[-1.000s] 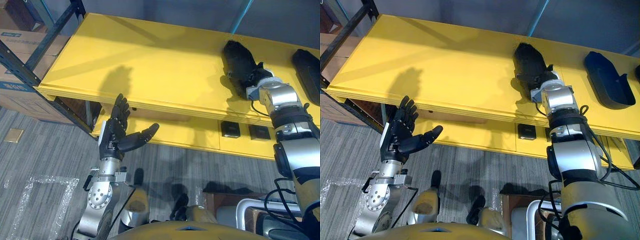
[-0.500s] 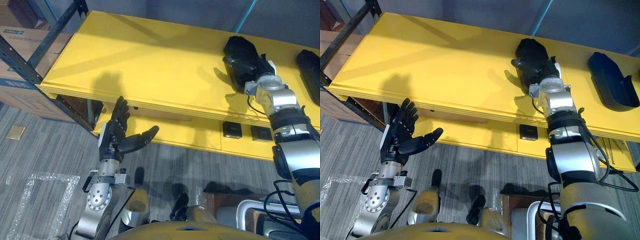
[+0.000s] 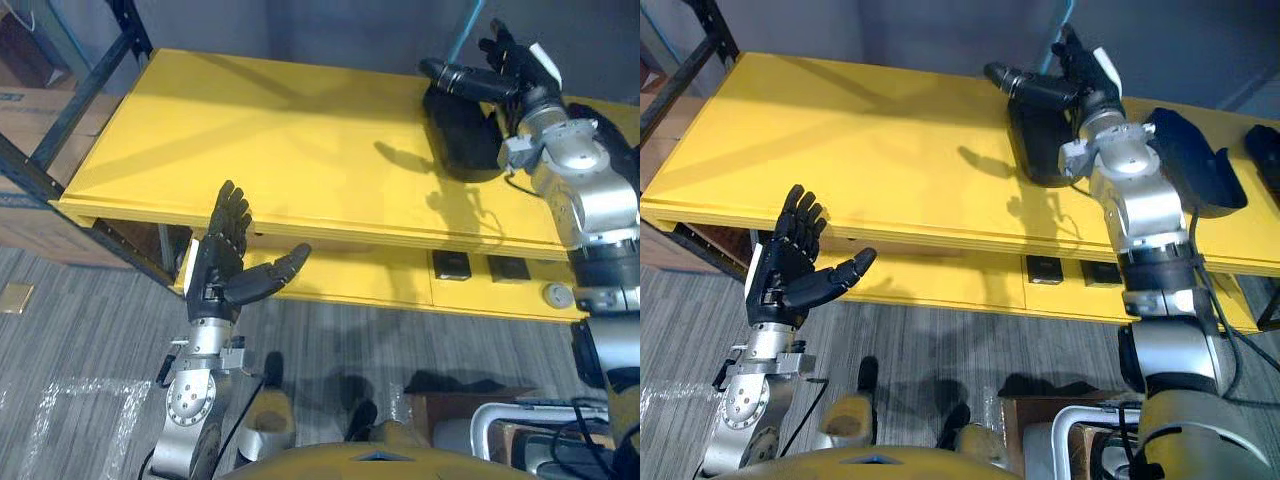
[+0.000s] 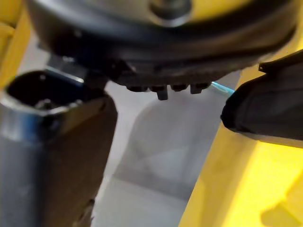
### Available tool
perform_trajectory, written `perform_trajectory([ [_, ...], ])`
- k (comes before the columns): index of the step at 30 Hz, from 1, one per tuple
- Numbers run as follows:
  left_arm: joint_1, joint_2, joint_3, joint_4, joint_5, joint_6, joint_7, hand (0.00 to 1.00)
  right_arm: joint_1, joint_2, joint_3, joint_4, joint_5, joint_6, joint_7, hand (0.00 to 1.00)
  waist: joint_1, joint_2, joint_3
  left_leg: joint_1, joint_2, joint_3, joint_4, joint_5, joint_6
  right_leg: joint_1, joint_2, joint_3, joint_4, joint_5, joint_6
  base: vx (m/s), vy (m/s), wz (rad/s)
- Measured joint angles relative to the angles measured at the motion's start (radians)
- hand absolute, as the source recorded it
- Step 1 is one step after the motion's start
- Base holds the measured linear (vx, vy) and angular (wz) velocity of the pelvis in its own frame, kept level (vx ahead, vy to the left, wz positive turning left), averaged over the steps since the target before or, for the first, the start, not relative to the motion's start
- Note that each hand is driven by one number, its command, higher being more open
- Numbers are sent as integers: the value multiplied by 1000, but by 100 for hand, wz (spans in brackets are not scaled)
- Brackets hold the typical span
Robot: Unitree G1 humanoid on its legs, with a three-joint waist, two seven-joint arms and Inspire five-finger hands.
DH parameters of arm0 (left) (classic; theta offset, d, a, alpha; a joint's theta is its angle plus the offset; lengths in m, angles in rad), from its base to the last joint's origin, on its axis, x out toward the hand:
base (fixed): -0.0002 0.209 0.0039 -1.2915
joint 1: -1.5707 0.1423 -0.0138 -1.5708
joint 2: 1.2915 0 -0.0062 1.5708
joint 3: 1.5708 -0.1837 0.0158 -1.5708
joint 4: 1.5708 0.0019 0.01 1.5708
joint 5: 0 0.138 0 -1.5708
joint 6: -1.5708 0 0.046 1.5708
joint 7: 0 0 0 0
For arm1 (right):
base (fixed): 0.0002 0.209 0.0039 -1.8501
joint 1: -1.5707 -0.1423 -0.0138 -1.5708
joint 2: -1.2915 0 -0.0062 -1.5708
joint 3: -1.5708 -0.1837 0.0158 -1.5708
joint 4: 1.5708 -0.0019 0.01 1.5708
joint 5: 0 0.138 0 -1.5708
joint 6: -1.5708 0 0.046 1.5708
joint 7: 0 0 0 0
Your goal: Walk over and take three plastic housings, then place them on the shelf
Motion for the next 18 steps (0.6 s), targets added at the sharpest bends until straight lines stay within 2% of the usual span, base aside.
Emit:
perform_trajectory([
  [5, 8, -2, 31, 0, 0, -4, -23, 100, 171, 0, -66, -76, 37, -17, 33, 100, -29, 0, -23, 2, -7, 24, -3, -12, 7, 1, 0, 21, -25, 16, 9, 15, 1, -16],
  [7, 8, -6, 50, 0, -2, -4, -33, 100, 225, 0, -95, -87, 40, -62, 58, 100, -35, 1, -25, -1, -9, 32, -4, -13, 8, 1, 0, 27, -46, 31, 10, 19, 11, -18],
  [11, 8, -27, 68, -24, -7, -9, -48, 100, 410, 19, -204, -186, 51, -208, 66, 100, -49, 2, -30, -5, -11, 38, -4, -20, 8, -2, 0, 34, -57, 35, 13, 9, 2, -3],
  [12, 9, -29, 71, -32, -10, -14, -50, 100, 474, 50, -247, -233, 73, -259, 63, 100, -54, 3, -39, -8, -12, 39, -4, -20, 8, -5, 2, 35, -67, 38, 15, 0, 0, 0],
  [13, 11, -32, 73, -38, -13, -18, -51, 100, 504, 73, -266, -256, 76, -284, 62, 100, -57, 3, -42, -7, -12, 41, -4, -20, 7, -6, 2, 37, -68, 38, 15, 41, -20, -8],
  [15, 16, -55, 89, -70, -44, -46, -56, 100, 625, 170, -326, -355, 64, -381, 64, 100, -70, 4, -62, -7, -12, 63, -4, -29, 7, -18, 2, 59, -72, 39, 17, 63, -17, -24],
  [18, 16, -76, 110, -104, -80, -79, -65, 100, 764, 276, -370, -445, 48, -456, 64, 100, -100, 1, -76, 5, -11, 95, -4, -43, 5, -23, 0, 92, -77, 42, 20, 62, -6, -34],
])
